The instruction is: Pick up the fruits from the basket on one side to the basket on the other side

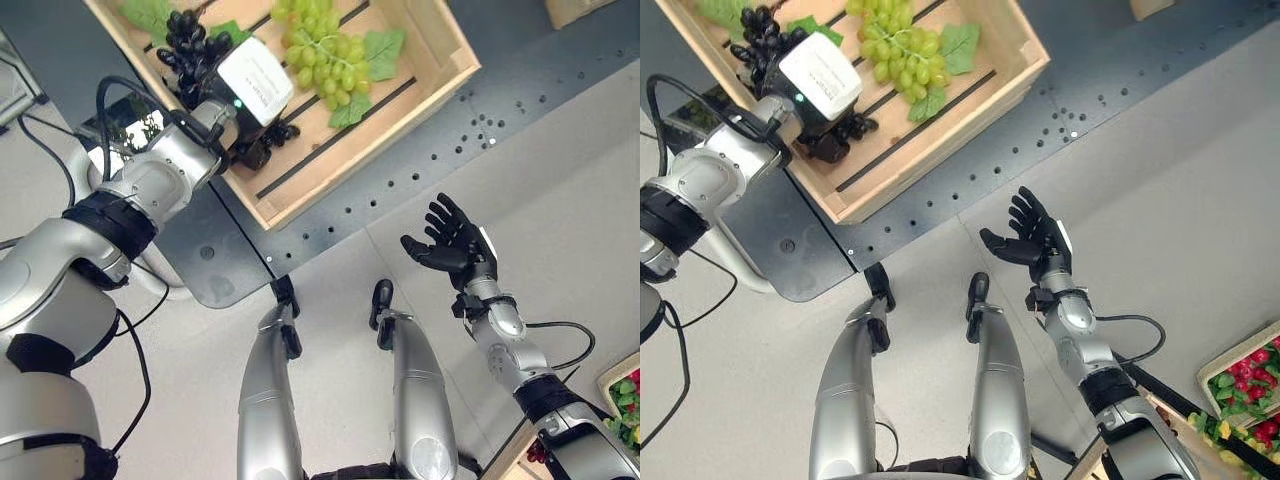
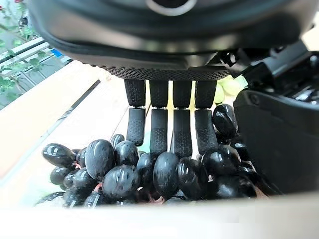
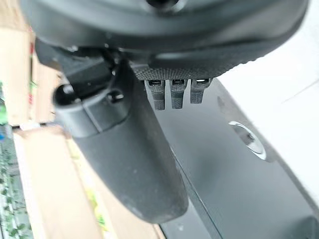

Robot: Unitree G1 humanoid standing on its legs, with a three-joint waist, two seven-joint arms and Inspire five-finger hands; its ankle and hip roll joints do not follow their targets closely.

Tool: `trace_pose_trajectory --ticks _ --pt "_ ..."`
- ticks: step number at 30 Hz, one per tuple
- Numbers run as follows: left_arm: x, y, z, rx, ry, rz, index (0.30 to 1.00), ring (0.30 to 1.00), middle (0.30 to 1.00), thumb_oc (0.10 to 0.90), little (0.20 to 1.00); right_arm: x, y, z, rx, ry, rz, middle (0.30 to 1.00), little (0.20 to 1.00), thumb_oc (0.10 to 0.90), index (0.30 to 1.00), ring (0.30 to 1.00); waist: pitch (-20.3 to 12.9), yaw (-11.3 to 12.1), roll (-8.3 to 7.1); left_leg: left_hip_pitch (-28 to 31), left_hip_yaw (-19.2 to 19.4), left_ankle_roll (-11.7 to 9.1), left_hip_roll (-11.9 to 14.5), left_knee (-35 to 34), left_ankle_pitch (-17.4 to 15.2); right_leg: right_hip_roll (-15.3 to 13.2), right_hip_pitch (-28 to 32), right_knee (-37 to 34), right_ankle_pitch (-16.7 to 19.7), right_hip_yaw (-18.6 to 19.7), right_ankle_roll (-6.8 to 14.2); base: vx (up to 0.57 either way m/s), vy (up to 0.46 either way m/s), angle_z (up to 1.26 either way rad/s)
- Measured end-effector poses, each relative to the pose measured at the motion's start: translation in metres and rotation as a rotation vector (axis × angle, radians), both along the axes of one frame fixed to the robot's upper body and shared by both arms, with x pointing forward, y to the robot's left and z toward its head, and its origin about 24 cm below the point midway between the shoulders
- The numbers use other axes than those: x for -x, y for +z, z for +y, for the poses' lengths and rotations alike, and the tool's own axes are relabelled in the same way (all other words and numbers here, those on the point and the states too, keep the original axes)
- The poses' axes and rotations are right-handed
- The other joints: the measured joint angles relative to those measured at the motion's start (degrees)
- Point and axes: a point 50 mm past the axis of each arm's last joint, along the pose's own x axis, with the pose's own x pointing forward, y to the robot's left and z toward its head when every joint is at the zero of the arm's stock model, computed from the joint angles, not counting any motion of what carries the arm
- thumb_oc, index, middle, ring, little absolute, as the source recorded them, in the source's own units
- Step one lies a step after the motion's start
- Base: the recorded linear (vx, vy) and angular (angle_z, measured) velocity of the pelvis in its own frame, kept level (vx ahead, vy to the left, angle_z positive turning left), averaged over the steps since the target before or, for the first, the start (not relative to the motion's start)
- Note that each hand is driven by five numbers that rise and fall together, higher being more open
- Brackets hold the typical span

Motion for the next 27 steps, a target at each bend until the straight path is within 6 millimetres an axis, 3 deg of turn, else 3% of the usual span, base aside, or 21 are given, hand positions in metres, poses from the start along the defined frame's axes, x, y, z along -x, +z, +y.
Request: trace_pose_trajectory --ticks 4,7,15,19,27 --pt "0.004 -0.020 0.019 0.100 0.010 0.072 0.300 0.300 0.300 0.400 0.300 0.011 -0.015 -0.004 -0.001 -0.011 0.050 0.900 0.900 0.800 0.900 0.900 0.07 0.48 0.08 4.95 1.19 -0.62 -0.02 -2.36 0.49 0.37 3.41 -0.77 0.07 0.89 -0.13 0.02 -0.009 -0.11" --pt "0.007 -0.028 0.030 0.303 -0.006 0.085 0.300 0.300 0.300 0.400 0.300 0.021 -0.026 -0.006 -0.002 -0.018 0.088 0.900 0.900 0.800 0.900 0.900 0.17 0.66 0.26 7.61 1.24 -0.90 0.06 -3.31 0.66 0.63 5.97 -1.54 0.02 0.68 -0.23 0.01 0.000 -0.01" --pt "0.021 -0.050 0.062 1.029 -0.063 0.047 0.300 0.300 0.300 0.400 0.300 0.032 -0.042 0.005 0.018 0.003 0.145 0.900 0.900 0.800 0.900 0.900 0.39 1.69 0.87 17.21 1.65 -1.75 -0.31 -7.19 0.97 0.88 14.67 -4.56 0.07 0.68 -0.12 0.00 -0.010 -0.01" --pt "0.023 -0.070 0.066 1.393 -0.069 0.043 0.300 0.300 0.300 0.400 0.300 0.035 -0.048 0.011 0.042 0.015 0.167 0.900 0.900 0.800 0.900 0.900 0.43 3.21 1.44 23.16 2.44 -2.78 -0.42 -11.01 1.66 1.39 19.51 -7.11 0.36 0.85 -0.08 0.00 0.003 -0.09" --pt "0.020 -0.096 0.057 1.950 -0.104 0.105 0.300 0.300 0.300 0.400 0.300 0.041 -0.058 0.018 0.060 0.027 0.210 0.900 0.900 0.800 0.900 0.900 0.73 3.13 2.09 30.02 2.79 -2.75 -0.67 -16.38 2.81 2.28 26.23 -11.78 0.96 0.32 0.31 0.00 0.000 -0.01"
